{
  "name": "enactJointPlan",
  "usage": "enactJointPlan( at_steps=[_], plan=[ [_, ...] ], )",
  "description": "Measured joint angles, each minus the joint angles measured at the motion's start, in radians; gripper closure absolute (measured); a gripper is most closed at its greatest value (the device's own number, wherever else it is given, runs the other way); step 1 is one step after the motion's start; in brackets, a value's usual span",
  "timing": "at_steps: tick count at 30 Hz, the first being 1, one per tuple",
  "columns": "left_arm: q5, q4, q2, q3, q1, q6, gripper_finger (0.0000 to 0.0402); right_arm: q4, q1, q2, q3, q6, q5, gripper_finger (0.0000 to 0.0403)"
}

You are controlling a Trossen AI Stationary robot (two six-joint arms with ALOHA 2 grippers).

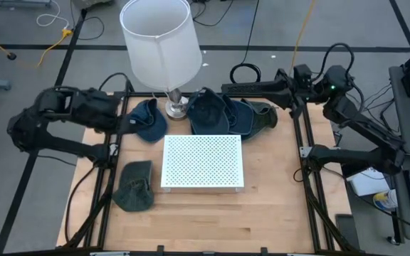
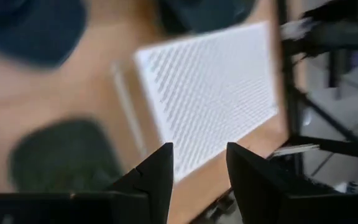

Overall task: Pick & Place hat
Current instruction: Put the bottom left black cap on the left side of the shelf

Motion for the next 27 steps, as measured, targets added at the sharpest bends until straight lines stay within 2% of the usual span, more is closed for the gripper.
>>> enactJointPlan(
  at_steps=[6, 9, 14, 20, 27],
  plan=[
    [0.179, -0.146, 0.063, 0.019, -0.049, -0.204, 0.025, 0.006, 0.0, 0.019, 0.0, 0.0, 0.002, 0.0243],
    [0.214, -0.14, 0.072, 0.017, -0.083, -0.267, 0.025, 0.008, 0.0, 0.027, 0.0, 0.0, 0.0, 0.0243],
    [0.213, -0.141, 0.082, 0.016, -0.14, -0.399, 0.025, 0.008, 0.0, 0.029, 0.0, -0.002, 0.0, 0.0243],
    [0.232, -0.14, 0.088, 0.016, -0.209, -0.4, 0.025, 0.009, 0.0, 0.028, 0.0, -0.044, 0.0, 0.0243],
    [0.087, -0.141, 0.108, 0.016, -0.288, -0.56, 0.025, 0.007, 0.0, 0.031, 0.0, -0.056, 0.052, 0.0243]
  ],
)
